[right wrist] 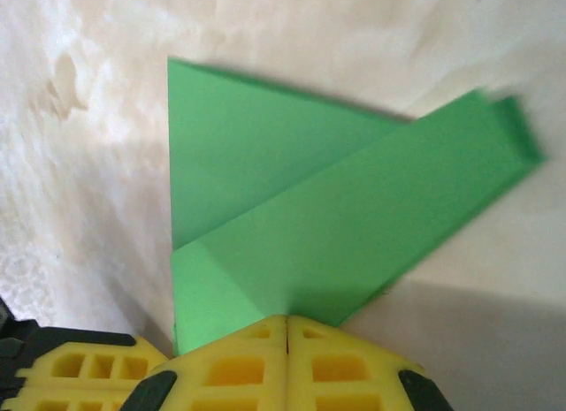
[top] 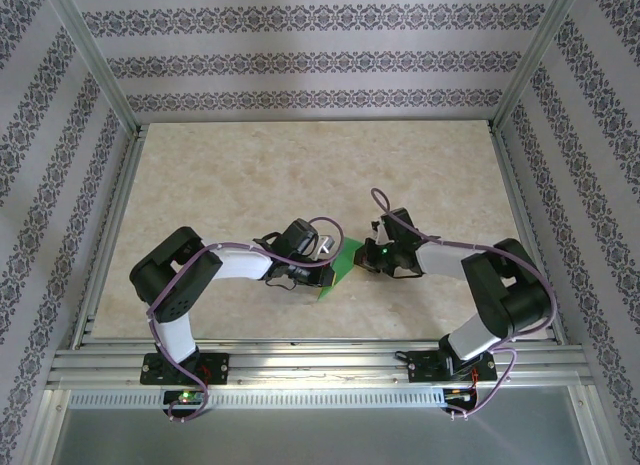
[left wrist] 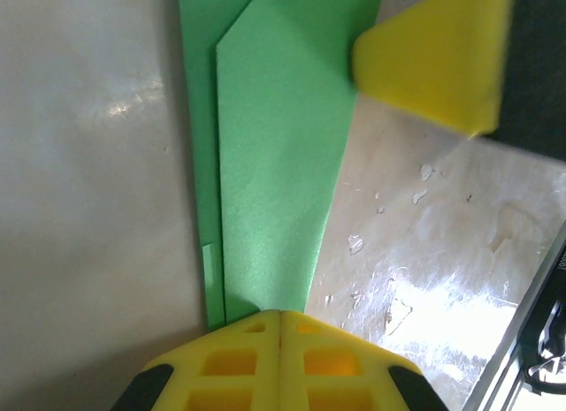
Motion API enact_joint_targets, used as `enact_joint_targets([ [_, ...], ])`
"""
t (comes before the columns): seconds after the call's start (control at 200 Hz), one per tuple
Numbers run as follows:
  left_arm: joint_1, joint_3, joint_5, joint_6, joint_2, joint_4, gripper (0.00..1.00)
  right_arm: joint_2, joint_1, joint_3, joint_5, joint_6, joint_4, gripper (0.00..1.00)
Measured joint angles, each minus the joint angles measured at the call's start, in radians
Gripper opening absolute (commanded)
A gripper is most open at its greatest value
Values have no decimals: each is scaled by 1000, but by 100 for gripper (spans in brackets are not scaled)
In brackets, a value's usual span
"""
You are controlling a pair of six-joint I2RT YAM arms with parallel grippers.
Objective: Fold a paper plane with a square sheet of paper (pick it up from the middle)
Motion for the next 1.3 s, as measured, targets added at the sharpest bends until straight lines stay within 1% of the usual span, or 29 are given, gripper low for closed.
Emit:
enact_joint_targets([
  [0.04,-1,-9,1,-19,-3,14,0,-21,-4,0,10,1,-3,9],
  [0.105,-7,-26,-12,-57,-12,39,1,-55,-5,0,32,1,-9,9],
  [0.15,-15,-37,-27,-85,-23,50,6,-76,-5,0,39,1,-11,10],
  [0.215,-29,-53,-59,-124,-43,50,7,-103,-5,-5,48,1,-12,12],
  [0.245,-34,-59,-75,-140,-56,49,12,-120,-5,-12,54,2,-12,12],
  [0.295,-40,-63,-99,-158,-78,48,23,-148,-5,-30,60,5,-12,12],
  [0.39,-40,-63,-146,-174,-141,31,30,-199,-5,-71,72,10,-19,13],
  [0.48,-37,-49,-182,-168,-199,0,30,-224,-5,-95,77,14,-25,13],
  [0.58,-18,-19,-178,-150,-209,-19,29,-228,-5,-105,76,28,-25,13],
  [0.689,24,0,-150,-136,-176,-40,29,-228,-5,-115,70,43,-23,14],
  [0.809,47,5,-130,-128,-132,-59,28,-228,-5,-116,61,58,-21,16],
  [1.014,48,16,-76,-128,-77,-66,28,-204,-5,-116,38,63,-3,18],
  [1.169,48,33,-19,-127,-42,-64,27,-179,-5,-116,22,65,6,18],
  [1.299,48,33,5,-124,-24,-65,27,-171,-5,-116,8,65,8,18],
])
